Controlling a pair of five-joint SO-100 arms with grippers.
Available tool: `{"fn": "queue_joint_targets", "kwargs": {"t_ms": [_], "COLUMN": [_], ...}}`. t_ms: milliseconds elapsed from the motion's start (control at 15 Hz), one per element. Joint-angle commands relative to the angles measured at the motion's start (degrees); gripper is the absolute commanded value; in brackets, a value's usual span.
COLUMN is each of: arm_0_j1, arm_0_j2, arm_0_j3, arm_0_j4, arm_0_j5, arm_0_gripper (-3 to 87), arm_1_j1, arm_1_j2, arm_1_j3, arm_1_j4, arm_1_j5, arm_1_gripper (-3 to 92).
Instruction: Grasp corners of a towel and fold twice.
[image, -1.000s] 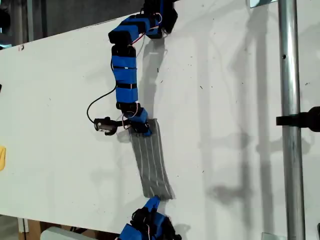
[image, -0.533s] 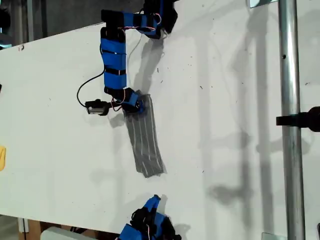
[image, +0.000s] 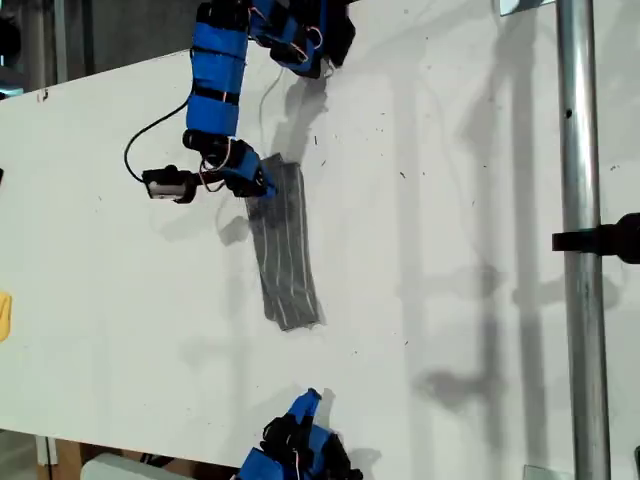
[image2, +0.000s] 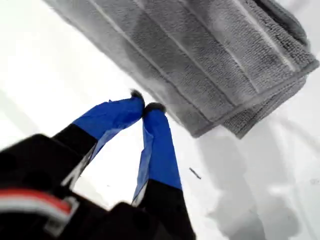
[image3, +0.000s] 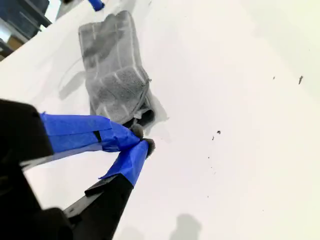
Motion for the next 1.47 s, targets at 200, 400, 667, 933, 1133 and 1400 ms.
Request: {"fn": "queue_joint_targets", "kwargs": {"t_ms": [200,400,667,933,1133,1400], "arm_0_j1": [-0.7,-0.53,-3.16,-3.78,-6.94,-6.33], "arm_0_j2": [4.92,10.28,10.37,10.37,10.37,10.37], "arm_0_j3": [7.29,14.06,22.5,27.86,27.86,27.86], "arm_0_j4": [-5.45,-6.33,-11.07,-12.13,-12.04,-12.04], "arm_0_j5": [-2.99,-3.25,1.05,1.05,4.39,3.87], "arm_0_gripper": [-1.9,-1.9,-1.8,-1.8,-1.8,-1.8], "arm_1_j1": [-2.2,-1.85,-7.47,-7.03,-7.56,-8.79], "arm_1_j2": [36.3,58.18,82.88,87.89,88.07,78.22], "arm_1_j3": [3.78,20.04,43.86,48.34,48.34,40.61], "arm_1_j4": [14.41,20.21,16.7,15.38,15.73,7.65], "arm_1_j5": [5.1,13.62,27.16,26.54,26.98,14.94], "arm_1_gripper": [-0.3,-0.3,-0.3,0.5,1.3,30.7]}}
